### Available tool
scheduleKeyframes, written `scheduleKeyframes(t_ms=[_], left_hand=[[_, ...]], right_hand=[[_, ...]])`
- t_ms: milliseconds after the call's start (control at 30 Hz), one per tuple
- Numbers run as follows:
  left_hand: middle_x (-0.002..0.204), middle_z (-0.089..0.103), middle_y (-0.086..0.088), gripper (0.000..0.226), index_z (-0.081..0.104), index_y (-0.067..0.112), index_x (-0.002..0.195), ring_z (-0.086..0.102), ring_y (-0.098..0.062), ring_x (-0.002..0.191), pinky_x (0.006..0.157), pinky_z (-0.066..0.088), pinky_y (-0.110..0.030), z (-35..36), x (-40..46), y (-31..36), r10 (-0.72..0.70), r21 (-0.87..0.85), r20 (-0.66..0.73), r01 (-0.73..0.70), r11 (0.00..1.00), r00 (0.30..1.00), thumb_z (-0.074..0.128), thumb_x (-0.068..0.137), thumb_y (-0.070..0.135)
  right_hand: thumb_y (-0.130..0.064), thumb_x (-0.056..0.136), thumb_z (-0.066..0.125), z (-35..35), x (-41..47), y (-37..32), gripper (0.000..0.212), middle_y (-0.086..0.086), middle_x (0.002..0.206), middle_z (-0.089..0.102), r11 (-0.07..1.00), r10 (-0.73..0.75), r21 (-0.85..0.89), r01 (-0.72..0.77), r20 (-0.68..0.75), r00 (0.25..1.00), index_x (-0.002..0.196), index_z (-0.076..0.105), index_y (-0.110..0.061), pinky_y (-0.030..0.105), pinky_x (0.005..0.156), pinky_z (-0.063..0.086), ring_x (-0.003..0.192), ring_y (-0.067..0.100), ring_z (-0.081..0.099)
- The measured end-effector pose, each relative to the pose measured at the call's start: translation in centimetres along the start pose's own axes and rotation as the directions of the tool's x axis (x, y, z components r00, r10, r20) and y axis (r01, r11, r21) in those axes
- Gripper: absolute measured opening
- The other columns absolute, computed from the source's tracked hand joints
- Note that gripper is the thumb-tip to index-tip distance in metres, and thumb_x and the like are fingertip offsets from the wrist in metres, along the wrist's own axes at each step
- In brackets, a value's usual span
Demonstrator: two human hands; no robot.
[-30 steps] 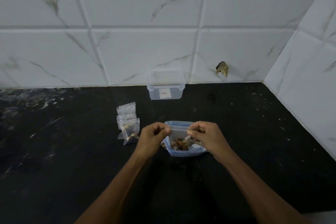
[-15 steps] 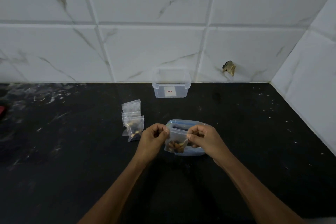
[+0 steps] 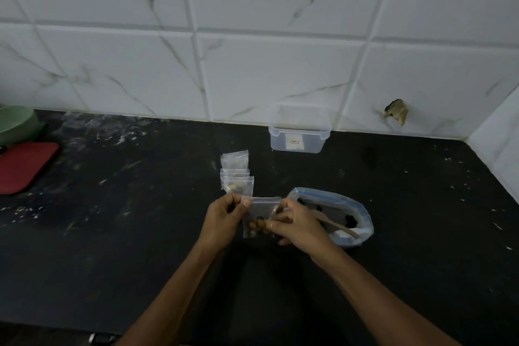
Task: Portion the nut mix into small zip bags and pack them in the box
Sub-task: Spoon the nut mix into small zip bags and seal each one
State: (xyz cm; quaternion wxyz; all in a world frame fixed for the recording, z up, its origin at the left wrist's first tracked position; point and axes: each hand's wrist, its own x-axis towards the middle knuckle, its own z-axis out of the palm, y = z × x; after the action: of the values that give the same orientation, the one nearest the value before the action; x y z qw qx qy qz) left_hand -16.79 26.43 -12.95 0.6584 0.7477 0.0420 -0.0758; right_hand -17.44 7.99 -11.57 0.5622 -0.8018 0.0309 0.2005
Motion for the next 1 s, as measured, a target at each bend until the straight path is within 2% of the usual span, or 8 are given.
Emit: scheduleKeyframes(t_ms=[133,333,433,533,633,833,933,1000], left_hand=[[0.094,0.067,-0.008,0.014,0.064,0.003,0.099,0.068,-0.009,0.073,0.062,0.056,-0.023,-1.2,0.4,-0.4,-0.040,-0.060,-0.064,0.036,0.998,0.997,0.054,0.098,0.013],[0.110,0.069,-0.005,0.025,0.060,0.015,0.122,0.070,-0.019,0.099,0.085,0.058,-0.037,-2.3,1.1,-2.4,-0.146,-0.198,-0.154,0.114,0.974,0.977,0.056,0.098,0.013],[0.111,0.068,-0.001,0.030,0.055,0.018,0.127,0.068,-0.015,0.101,0.084,0.057,-0.029,-2.4,1.5,-3.5,-0.181,-0.157,-0.182,0.154,0.976,0.966,0.050,0.099,0.008],[0.106,0.072,-0.004,0.032,0.059,0.014,0.122,0.070,-0.017,0.097,0.082,0.058,-0.030,-2.2,1.6,-3.9,-0.201,-0.148,-0.132,0.181,0.972,0.971,0.044,0.098,-0.001],[0.106,0.073,-0.006,0.039,0.061,0.015,0.120,0.070,-0.021,0.100,0.090,0.056,-0.037,-2.2,1.6,-4.0,-0.210,-0.141,-0.088,0.196,0.970,0.974,0.039,0.096,-0.007],[0.112,0.072,-0.002,0.048,0.063,0.019,0.124,0.067,-0.018,0.109,0.101,0.051,-0.044,-2.2,1.9,-4.4,-0.170,-0.049,-0.031,0.168,0.985,0.985,0.037,0.095,-0.008],[0.113,0.072,-0.001,0.049,0.062,0.020,0.124,0.067,-0.015,0.110,0.101,0.050,-0.041,-2.1,1.8,-4.0,-0.147,-0.029,-0.019,0.146,0.989,0.989,0.037,0.094,-0.009],[0.109,0.072,0.000,0.049,0.065,0.023,0.116,0.067,-0.014,0.107,0.098,0.051,-0.038,-2.0,1.8,-3.5,-0.131,-0.023,-0.018,0.131,0.991,0.991,0.036,0.093,-0.010]], right_hand=[[-0.013,0.090,0.064,3.1,1.7,0.2,0.011,0.002,0.099,0.068,0.995,0.066,-0.075,-0.067,-0.014,0.998,0.099,0.059,-0.018,0.030,0.072,0.058,0.091,0.016,0.067],[-0.011,0.092,0.061,5.3,4.9,0.7,0.011,0.006,0.098,0.069,0.991,0.127,-0.032,-0.130,-0.069,0.989,0.103,0.062,-0.011,0.028,0.070,0.059,0.090,0.018,0.068],[-0.009,0.091,0.061,5.6,6.5,1.2,0.010,0.006,0.097,0.068,0.987,0.151,-0.041,-0.154,-0.082,0.985,0.101,0.063,-0.010,0.028,0.069,0.059,0.088,0.017,0.068],[-0.009,0.091,0.061,6.1,7.9,1.8,0.008,0.004,0.093,0.068,0.983,0.172,-0.051,-0.177,-0.102,0.980,0.098,0.063,-0.013,0.026,0.066,0.057,0.082,0.014,0.065],[-0.011,0.091,0.063,6.6,8.7,2.2,0.006,0.007,0.093,0.069,0.982,0.176,-0.040,-0.184,-0.148,0.973,0.096,0.063,-0.012,0.024,0.063,0.056,0.079,0.013,0.066],[-0.019,0.088,0.069,7.1,9.3,2.6,0.011,0.005,0.091,0.070,0.984,0.170,-0.009,-0.176,-0.208,0.963,0.095,0.062,-0.014,0.027,0.064,0.059,0.079,0.015,0.069],[-0.023,0.086,0.072,7.4,9.4,2.5,0.015,0.005,0.090,0.069,0.983,0.180,-0.002,-0.185,-0.230,0.956,0.094,0.061,-0.015,0.029,0.066,0.060,0.077,0.016,0.069],[-0.025,0.085,0.073,7.7,9.5,2.4,0.017,0.004,0.090,0.069,0.981,0.186,-0.008,-0.194,-0.241,0.952,0.094,0.061,-0.016,0.031,0.067,0.061,0.077,0.015,0.069]])
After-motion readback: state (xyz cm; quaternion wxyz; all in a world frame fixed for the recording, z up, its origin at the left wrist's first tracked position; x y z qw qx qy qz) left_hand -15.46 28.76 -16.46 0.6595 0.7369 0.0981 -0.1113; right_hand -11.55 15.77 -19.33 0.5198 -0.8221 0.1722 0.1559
